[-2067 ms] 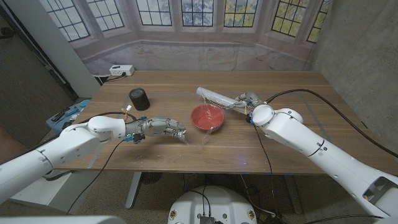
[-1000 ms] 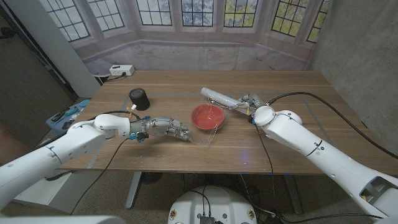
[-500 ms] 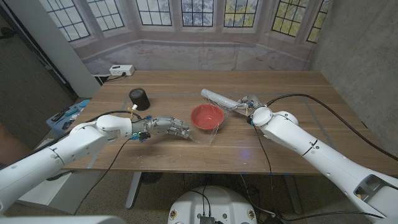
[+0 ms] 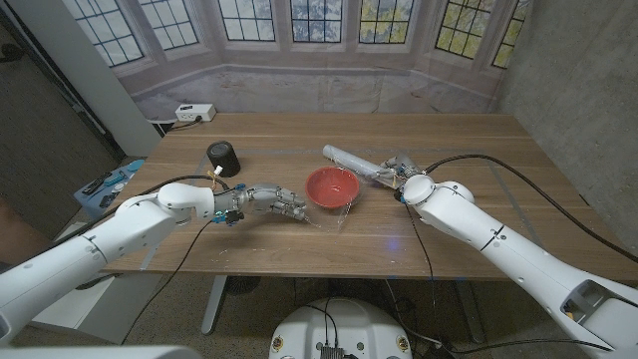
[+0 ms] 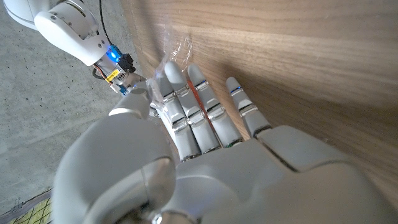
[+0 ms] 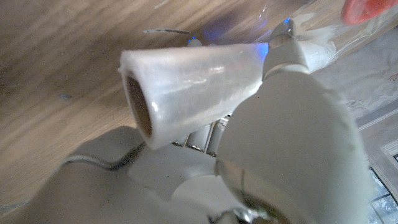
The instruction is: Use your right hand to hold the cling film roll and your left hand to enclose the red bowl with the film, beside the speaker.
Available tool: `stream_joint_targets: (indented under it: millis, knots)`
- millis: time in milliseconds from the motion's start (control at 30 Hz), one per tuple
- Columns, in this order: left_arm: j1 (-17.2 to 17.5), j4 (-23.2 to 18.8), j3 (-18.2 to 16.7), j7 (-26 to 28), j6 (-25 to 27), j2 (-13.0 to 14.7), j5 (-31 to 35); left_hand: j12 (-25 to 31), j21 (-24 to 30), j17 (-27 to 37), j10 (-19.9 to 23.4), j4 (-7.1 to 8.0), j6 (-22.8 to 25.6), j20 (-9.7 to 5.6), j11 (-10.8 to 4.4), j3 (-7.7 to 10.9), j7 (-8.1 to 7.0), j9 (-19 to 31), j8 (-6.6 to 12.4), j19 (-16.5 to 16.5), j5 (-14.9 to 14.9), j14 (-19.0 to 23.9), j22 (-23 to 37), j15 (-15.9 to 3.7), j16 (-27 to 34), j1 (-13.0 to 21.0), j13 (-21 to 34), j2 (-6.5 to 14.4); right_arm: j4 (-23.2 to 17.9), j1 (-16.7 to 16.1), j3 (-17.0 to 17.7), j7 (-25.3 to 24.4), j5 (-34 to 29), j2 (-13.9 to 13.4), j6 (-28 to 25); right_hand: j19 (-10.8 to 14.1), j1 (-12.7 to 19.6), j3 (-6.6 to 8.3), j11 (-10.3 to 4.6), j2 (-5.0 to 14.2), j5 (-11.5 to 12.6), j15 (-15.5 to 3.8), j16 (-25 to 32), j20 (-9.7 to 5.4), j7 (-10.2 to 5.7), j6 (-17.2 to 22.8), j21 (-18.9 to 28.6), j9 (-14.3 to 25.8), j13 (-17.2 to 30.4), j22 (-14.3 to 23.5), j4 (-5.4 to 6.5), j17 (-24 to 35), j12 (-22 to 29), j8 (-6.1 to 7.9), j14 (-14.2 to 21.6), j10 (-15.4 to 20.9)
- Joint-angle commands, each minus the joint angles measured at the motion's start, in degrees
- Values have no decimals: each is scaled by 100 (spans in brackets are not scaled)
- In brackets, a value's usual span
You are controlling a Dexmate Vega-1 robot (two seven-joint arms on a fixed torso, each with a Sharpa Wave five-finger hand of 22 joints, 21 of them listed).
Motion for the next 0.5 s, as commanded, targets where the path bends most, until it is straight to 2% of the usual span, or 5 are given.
stream_joint_targets:
  millis: [33, 267, 500]
  knots:
    - [-50, -42, 53, 50, 7, -42, 112, -29, 51, 27, -32, 18, -35, 12, -1, 52, 171, -6, 0, -30, 2, -11, 12, 32, -20, 876, -15, 905, 126, -46, -8, 25, 30, 58, 62, -3, 1185, -14, -127, 1180, -12, -479, -19, -476, -256, 286, 49, 26, 1, 10, -16, 19, 20, 30, 69, 140]
    - [-34, -62, 40, 93, -25, -40, 132, -38, 55, 38, -44, 25, -51, 16, 3, 58, 180, -23, -21, -34, -6, -24, 13, 53, -35, 873, -23, 908, 162, -69, -23, 20, 43, 93, 107, -10, 1198, -14, -126, 1174, -15, -478, -18, -478, -258, 294, 62, 30, 11, 10, -22, 23, 21, 31, 76, 141]
    - [-11, -91, 22, 115, -45, -22, 133, -25, 59, 48, -35, 25, -46, 15, -4, 65, 123, -37, -30, -39, -11, -6, 14, 23, -36, 878, -8, 907, 234, -57, -36, -21, 11, 136, 178, -20, 1198, -17, -126, 1173, -17, -478, -18, -476, -265, 289, 71, 32, 9, 9, -19, 26, 17, 28, 80, 147]
